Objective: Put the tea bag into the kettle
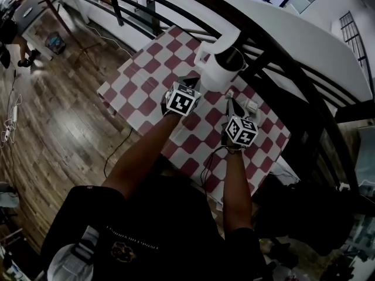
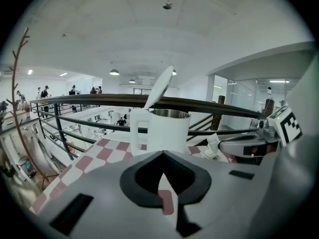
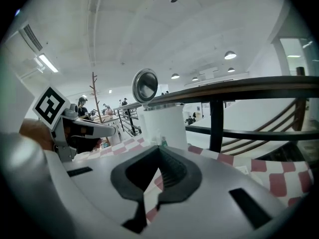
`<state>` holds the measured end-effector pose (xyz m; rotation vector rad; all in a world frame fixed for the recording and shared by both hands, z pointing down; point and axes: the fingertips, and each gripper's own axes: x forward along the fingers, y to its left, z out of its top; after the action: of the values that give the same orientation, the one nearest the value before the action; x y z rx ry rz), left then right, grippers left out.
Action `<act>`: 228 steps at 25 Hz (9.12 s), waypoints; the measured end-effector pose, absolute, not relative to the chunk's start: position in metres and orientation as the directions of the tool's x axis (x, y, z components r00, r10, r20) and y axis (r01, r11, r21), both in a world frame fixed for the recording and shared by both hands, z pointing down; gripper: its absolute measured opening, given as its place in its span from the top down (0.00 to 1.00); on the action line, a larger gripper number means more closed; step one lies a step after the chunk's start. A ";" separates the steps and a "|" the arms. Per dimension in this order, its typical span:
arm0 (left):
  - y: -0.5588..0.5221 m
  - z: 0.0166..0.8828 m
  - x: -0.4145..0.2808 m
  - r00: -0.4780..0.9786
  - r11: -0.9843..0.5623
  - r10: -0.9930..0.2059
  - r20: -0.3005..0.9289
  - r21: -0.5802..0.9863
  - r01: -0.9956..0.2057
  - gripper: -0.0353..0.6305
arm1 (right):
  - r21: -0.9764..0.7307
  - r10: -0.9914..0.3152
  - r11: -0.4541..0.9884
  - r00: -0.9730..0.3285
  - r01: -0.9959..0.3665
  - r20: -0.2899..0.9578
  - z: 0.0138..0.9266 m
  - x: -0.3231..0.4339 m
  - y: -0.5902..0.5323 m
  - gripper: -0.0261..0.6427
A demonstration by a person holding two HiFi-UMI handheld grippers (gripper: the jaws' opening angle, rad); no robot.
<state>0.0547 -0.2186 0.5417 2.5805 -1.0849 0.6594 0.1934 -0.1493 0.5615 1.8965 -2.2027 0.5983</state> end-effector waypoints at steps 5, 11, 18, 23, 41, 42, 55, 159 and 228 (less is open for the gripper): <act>-0.227 0.533 0.044 0.609 -0.669 -0.624 0.489 0.067 -0.740 0.94 | -0.179 -0.918 0.131 -0.188 -0.975 0.350 0.543 0.185 -0.161 0.94; -0.238 0.518 0.043 0.615 -0.661 -0.641 0.459 0.077 -0.746 0.94 | -0.168 -0.936 0.137 -0.183 -0.976 0.300 0.520 0.184 -0.173 0.94; -0.243 0.506 0.046 0.627 -0.668 -0.642 0.441 0.081 -0.740 0.94 | -0.157 -0.948 0.123 -0.163 -0.980 0.273 0.505 0.191 -0.180 0.94; -0.250 0.503 0.048 0.638 -0.674 -0.639 0.430 0.088 -0.734 0.94 | -0.156 -0.953 0.118 -0.156 -0.981 0.259 0.498 0.192 -0.186 0.94; -0.267 0.491 0.052 0.675 -0.695 -0.624 0.393 0.115 -0.710 0.94 | -0.125 -0.968 0.116 -0.141 -0.985 0.206 0.468 0.195 -0.217 0.94; -0.268 0.490 0.052 0.676 -0.696 -0.624 0.391 0.114 -0.709 0.94 | -0.124 -0.969 0.116 -0.140 -0.985 0.205 0.467 0.195 -0.219 0.94; -0.278 0.489 0.054 0.682 -0.703 -0.616 0.394 0.115 -0.702 0.94 | -0.127 -0.967 0.120 -0.145 -0.985 0.209 0.469 0.193 -0.239 0.94; -0.270 0.491 0.058 0.703 -0.724 -0.596 0.389 0.119 -0.680 0.94 | -0.123 -0.973 0.070 -0.095 -0.990 0.210 0.453 0.205 -0.260 0.95; -0.221 0.475 0.062 0.722 -0.756 -0.578 0.380 0.083 -0.649 0.94 | -0.170 -0.972 0.098 -0.130 -0.981 0.194 0.457 0.201 -0.163 0.94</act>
<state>0.0620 -0.2211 0.4750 2.7162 -0.9807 0.4953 0.2014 -0.1634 0.4572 2.0498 -2.3033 0.4008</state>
